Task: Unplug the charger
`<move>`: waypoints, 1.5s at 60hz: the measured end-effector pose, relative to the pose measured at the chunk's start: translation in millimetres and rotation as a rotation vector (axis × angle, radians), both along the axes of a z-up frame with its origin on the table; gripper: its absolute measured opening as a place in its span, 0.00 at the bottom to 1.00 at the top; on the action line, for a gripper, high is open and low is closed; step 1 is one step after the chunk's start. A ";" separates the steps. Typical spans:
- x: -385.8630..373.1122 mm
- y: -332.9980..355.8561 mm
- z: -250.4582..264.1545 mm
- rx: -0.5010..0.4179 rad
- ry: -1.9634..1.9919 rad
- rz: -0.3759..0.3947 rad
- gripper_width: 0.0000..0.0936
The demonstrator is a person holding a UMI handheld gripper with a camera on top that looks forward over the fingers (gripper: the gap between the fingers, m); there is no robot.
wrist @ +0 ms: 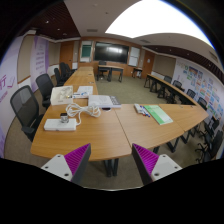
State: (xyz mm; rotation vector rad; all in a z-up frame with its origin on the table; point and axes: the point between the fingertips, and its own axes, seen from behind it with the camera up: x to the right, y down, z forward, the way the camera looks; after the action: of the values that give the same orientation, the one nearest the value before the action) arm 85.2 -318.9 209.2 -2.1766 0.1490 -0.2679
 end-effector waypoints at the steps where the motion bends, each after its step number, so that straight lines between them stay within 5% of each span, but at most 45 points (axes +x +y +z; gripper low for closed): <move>1: -8.9 3.8 -6.9 -0.003 0.007 0.010 0.91; 20: -173.2 152.8 -91.1 0.050 0.107 0.179 0.91; 35: -214.7 286.4 -134.7 0.097 0.053 0.228 0.90; 44: -213.1 324.5 -168.7 0.048 0.051 0.215 0.74; 53: -213.0 335.9 -183.0 0.024 0.073 0.219 0.41; 65: -215.1 336.3 -183.9 0.014 0.088 0.249 0.30; 69: -214.5 340.0 -163.6 0.057 0.105 0.245 0.28; 82: -218.0 365.7 54.5 0.428 0.106 0.362 0.28; 90: -148.8 365.0 46.9 0.440 0.052 0.339 0.28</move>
State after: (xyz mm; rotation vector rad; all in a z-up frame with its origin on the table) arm -63.7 46.1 256.1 -1.7351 -0.1233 0.0166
